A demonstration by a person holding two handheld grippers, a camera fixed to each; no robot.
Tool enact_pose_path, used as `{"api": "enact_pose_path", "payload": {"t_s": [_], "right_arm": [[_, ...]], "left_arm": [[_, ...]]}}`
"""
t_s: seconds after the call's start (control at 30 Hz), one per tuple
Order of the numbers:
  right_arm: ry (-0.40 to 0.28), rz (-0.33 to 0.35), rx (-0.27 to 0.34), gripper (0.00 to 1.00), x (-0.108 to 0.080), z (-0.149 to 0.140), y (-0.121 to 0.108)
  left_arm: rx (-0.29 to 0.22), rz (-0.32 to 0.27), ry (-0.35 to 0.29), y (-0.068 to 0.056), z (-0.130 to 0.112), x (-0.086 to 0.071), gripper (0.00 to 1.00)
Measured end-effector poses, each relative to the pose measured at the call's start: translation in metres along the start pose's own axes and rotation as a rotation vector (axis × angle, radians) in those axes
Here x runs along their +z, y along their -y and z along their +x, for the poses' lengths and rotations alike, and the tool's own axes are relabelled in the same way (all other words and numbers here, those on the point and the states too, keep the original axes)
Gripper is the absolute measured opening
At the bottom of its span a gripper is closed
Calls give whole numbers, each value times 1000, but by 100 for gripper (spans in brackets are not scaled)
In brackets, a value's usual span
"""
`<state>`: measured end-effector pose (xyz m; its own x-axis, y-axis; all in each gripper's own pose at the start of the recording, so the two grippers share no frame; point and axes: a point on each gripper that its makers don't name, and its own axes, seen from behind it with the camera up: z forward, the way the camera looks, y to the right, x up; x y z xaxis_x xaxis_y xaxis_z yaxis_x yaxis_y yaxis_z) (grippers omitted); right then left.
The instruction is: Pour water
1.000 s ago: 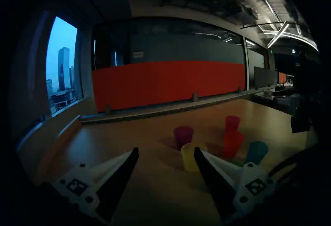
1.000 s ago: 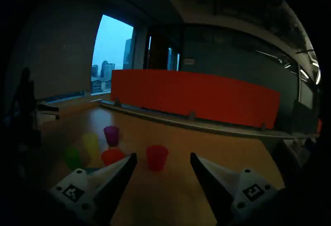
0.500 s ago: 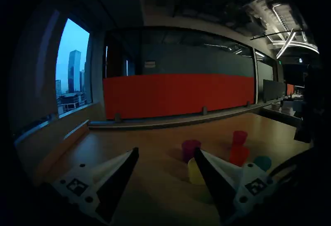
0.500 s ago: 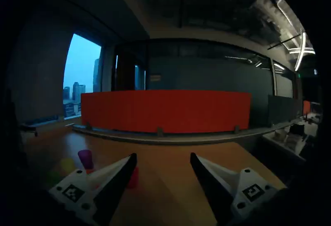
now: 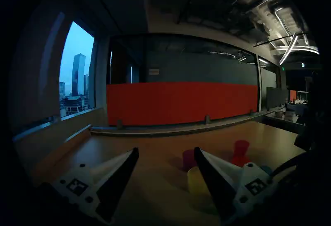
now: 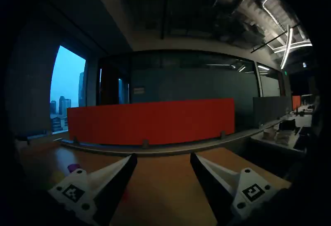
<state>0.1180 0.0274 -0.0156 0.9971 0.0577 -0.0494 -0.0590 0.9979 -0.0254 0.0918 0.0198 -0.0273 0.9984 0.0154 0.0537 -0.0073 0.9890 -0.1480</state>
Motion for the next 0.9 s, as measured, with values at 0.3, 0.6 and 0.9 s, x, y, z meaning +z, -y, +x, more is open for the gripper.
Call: {"api": "enact_pose_path", "payload": {"t_s": [0.3,0.6,0.9], "right_arm": [[-11,-1,7,100,0,-1,-2],[-5,27,10,99,-5,-5,8],[-6,27,-21,99,-9,-10,8]], "left_arm": [[-16,13,-25,-3,5,1,99],[-4,12,-48,-11,3,3,99],[-29,50,-78,-3,-4,6,99]]}}
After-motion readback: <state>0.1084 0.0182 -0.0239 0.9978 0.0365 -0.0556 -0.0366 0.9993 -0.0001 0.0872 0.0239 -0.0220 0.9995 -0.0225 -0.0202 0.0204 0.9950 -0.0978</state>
